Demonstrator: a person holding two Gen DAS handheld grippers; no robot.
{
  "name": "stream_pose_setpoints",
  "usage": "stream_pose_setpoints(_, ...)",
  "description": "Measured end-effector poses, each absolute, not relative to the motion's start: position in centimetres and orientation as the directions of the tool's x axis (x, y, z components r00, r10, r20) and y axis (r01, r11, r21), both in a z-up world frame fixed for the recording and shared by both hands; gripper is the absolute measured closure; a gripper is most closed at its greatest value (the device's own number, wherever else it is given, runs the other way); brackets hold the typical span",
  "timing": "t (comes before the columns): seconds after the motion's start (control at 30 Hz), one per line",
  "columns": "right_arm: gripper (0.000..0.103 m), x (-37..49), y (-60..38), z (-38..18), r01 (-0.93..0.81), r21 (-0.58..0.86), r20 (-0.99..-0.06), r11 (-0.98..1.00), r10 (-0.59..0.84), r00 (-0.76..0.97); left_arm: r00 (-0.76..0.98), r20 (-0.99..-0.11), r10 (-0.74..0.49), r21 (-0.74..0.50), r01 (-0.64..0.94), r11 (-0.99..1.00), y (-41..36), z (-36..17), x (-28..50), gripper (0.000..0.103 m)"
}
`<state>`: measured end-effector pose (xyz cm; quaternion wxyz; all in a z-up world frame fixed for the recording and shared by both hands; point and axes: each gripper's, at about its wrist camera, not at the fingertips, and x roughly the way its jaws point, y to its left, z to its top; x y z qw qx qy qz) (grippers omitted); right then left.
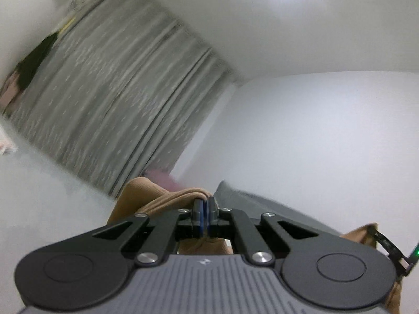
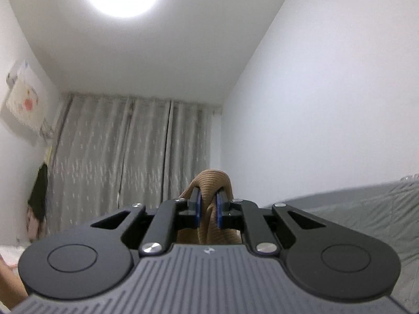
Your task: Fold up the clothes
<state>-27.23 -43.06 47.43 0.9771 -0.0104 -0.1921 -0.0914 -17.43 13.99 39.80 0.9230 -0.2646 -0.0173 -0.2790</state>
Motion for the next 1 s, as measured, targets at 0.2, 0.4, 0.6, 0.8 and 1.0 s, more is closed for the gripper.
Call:
stream_pose_setpoints(0.2, 0.091, -26.9, -44.2, 48.2, 0.157, 0.038, 0.396, 0.987, -0.159, 0.904, 0.849, 0.171, -0.501, -0.425, 0.522, 0.739, 13.2, 41.0, -19.1, 0.102)
stream_pose_setpoints(0.4, 0.091, -14.8, -45.8, 43.4, 0.221, -0.028, 0.159, 0.975, -0.214, 0.964, 0.873, -0.133, -0.469, -0.449, 0.369, 0.814, 12.7, 35.1, -9.9, 0.102)
stream_pose_setpoints(0.6, 0.089, -2.8, -46.0, 24.1, 0.211, -0.124, -0.298, 0.970, -0.239, 0.924, 0.683, -0.591, -0.429, -0.449, 0.164, 0.878, 10.9, 16.8, -1.3, 0.102)
stream_pose_setpoints(0.8, 0.085, -3.2, -47.2, 8.6, 0.244, -0.042, -0.579, 0.969, -0.222, 0.784, 0.570, -0.673, -0.471, -0.480, 0.148, 0.865, 10.6, 8.0, -3.4, 0.101)
stream_pose_setpoints(1.0, 0.066, -4.4, -48.6, 10.8, 0.300, 0.086, -0.562, 0.950, -0.202, 0.802, 0.578, -0.647, -0.496, -0.500, 0.169, 0.849, 9.1, 5.9, -3.4, 0.097)
